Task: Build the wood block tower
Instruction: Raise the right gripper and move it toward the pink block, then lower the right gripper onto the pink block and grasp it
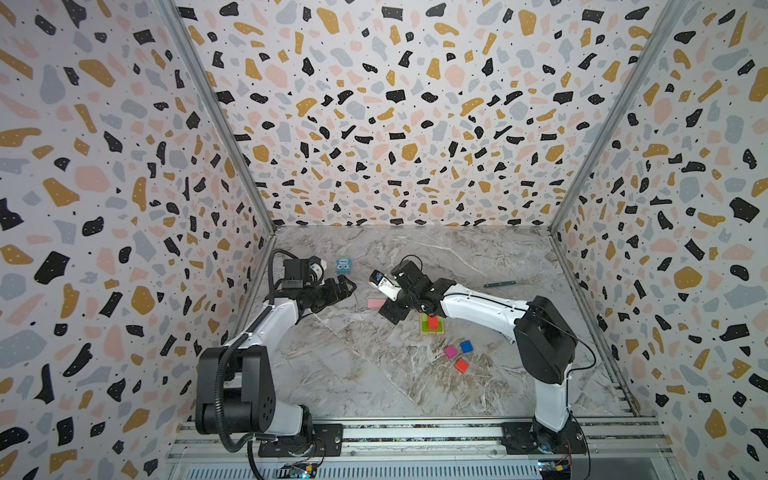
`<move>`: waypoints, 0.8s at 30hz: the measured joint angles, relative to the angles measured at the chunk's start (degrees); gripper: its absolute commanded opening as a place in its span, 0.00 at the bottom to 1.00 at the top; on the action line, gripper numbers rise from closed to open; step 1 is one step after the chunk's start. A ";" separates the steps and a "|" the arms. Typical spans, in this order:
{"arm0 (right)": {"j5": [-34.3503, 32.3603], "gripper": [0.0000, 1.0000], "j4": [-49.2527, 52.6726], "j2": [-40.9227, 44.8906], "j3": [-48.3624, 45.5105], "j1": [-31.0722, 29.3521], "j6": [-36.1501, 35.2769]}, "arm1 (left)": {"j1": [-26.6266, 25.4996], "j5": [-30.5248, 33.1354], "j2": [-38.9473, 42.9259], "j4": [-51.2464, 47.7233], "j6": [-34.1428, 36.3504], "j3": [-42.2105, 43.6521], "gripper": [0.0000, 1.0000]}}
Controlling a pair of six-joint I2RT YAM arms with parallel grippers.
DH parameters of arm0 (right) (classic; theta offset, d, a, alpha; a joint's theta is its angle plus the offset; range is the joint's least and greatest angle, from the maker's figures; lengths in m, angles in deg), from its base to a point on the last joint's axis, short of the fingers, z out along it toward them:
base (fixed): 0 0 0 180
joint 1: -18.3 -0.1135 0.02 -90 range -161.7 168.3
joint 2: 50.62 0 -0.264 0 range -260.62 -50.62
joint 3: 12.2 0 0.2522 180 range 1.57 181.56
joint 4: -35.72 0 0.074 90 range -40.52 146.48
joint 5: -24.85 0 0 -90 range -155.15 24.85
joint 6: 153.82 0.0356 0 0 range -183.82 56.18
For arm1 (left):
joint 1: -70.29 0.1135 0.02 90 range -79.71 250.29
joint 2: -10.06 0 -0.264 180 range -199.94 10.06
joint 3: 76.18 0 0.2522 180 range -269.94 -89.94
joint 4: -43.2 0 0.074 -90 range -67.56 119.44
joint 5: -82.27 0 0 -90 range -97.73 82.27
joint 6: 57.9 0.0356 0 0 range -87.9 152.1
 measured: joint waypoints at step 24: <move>6.71 0.85 3.80 -20.98 19.02 3.08 -5.97 | 0.85 -0.94 0.04 0.52 -1.16 0.44 0.98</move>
